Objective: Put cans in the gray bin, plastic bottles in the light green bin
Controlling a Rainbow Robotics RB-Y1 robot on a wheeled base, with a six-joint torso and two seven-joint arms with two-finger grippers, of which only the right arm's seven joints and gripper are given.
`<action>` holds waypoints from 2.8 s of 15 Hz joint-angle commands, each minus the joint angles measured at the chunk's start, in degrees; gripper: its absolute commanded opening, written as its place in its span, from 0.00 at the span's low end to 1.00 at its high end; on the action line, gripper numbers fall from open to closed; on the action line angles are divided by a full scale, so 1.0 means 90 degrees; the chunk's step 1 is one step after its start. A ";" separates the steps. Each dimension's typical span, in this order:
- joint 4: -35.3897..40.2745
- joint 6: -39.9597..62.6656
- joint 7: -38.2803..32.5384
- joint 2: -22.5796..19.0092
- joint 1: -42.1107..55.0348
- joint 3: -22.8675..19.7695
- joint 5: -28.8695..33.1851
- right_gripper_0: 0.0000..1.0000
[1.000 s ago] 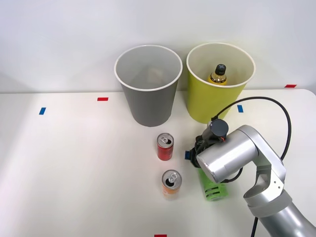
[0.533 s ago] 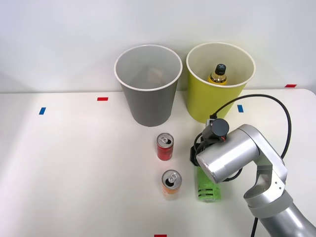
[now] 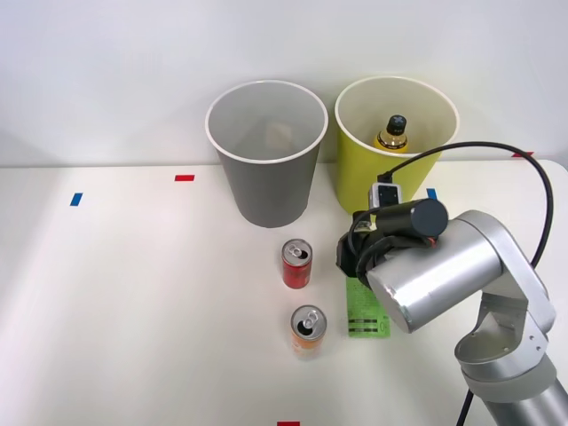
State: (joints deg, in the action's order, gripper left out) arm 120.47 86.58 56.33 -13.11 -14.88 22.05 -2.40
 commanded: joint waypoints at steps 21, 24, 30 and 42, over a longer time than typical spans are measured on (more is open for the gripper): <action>0.2259 -0.3653 0.4200 0.1564 0.1585 -0.2772 -0.4694 0.00; 0.2259 -0.4151 0.4170 0.1568 0.1527 -0.2792 -0.4811 0.00; 0.2102 -0.4278 0.4034 0.1568 0.0746 -0.3388 -0.4811 0.00; -0.2175 -0.7198 0.4542 0.1193 -0.1813 -0.3407 -0.4381 0.00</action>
State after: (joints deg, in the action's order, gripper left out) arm 105.47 25.10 96.46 -0.98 -28.20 -8.63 -42.13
